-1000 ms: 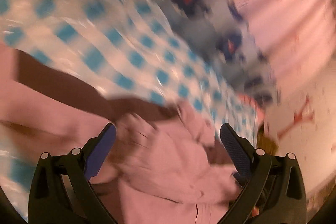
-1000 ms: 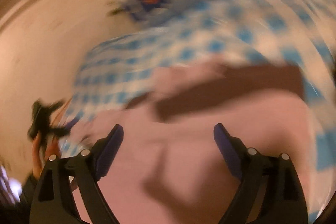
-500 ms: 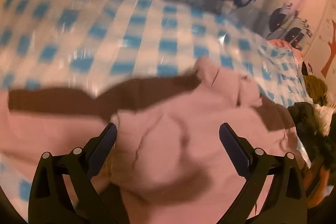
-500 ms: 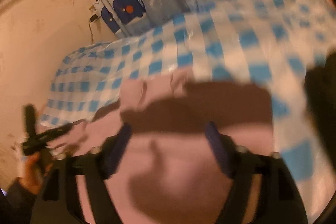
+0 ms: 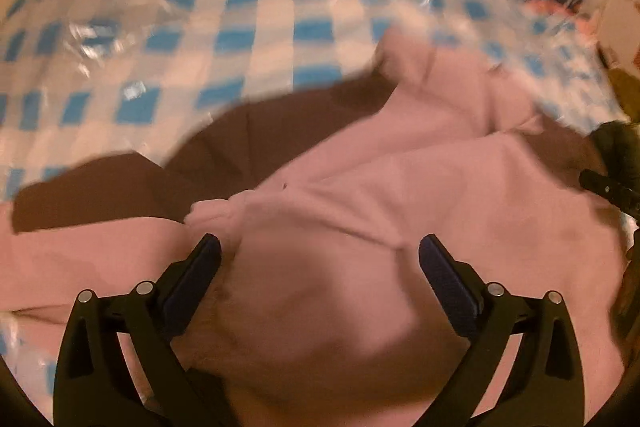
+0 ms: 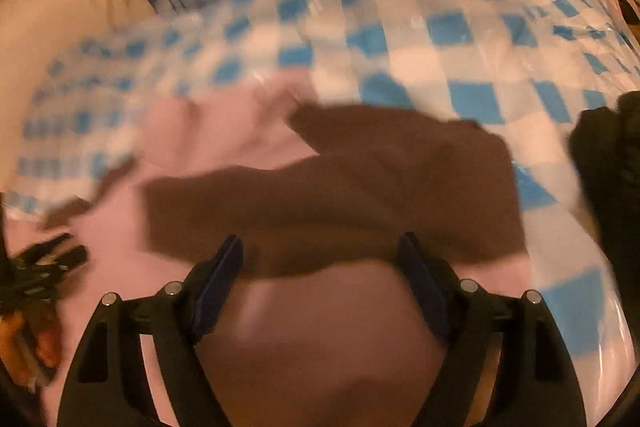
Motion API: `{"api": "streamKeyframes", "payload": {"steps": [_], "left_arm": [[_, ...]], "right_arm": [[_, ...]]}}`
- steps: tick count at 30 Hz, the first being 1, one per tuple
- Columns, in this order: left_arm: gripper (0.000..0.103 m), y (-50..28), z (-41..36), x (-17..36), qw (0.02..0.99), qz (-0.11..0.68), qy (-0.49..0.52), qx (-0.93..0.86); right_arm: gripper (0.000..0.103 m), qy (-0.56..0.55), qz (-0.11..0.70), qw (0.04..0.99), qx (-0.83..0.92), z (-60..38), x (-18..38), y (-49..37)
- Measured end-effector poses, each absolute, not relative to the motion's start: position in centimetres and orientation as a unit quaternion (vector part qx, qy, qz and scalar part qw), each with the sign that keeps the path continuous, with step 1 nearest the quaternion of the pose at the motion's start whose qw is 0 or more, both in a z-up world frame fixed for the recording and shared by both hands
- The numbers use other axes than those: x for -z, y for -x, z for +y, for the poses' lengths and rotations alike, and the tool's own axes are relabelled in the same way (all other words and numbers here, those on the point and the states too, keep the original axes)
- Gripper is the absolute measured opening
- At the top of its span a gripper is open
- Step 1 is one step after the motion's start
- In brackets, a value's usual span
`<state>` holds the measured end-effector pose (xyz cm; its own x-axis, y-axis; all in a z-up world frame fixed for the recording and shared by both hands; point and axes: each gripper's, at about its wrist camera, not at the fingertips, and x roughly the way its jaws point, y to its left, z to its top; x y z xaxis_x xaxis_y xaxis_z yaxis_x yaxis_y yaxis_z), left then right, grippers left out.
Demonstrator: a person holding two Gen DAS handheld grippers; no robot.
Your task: Fold large clothes
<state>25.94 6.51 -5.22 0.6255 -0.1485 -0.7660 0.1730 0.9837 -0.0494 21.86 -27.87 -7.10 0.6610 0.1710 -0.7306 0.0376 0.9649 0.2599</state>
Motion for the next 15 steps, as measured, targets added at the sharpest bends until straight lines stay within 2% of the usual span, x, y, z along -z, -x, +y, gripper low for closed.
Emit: {"api": "streamKeyframes", "payload": {"steps": [1, 3, 7, 11, 15], "left_arm": [[0.095, -25.2, 6.8, 4.6, 0.905, 0.415, -0.013, 0.091], [0.095, -24.1, 7.5, 4.8, 0.903, 0.419, -0.011, 0.099], [0.096, -26.0, 8.7, 9.3, 0.864, 0.489, 0.022, 0.114], [0.096, -24.0, 9.7, 6.8, 0.878, 0.461, 0.049, 0.12], [0.096, -17.4, 17.2, 2.5, 0.903, 0.385, 0.141, 0.126]], "right_arm": [[0.077, -0.114, 0.395, 0.911, -0.041, -27.3, 5.8, -20.0], [0.085, -0.09, 0.392, 0.915, -0.039, -26.5, 5.6, -18.0], [0.086, -0.021, 0.456, 0.89, -0.023, -24.4, 11.1, -18.3], [0.087, -0.004, 0.463, 0.886, -0.013, -23.9, 11.0, -18.7], [0.087, -0.061, 0.447, 0.892, -0.035, -24.5, 8.3, -16.0]]}}
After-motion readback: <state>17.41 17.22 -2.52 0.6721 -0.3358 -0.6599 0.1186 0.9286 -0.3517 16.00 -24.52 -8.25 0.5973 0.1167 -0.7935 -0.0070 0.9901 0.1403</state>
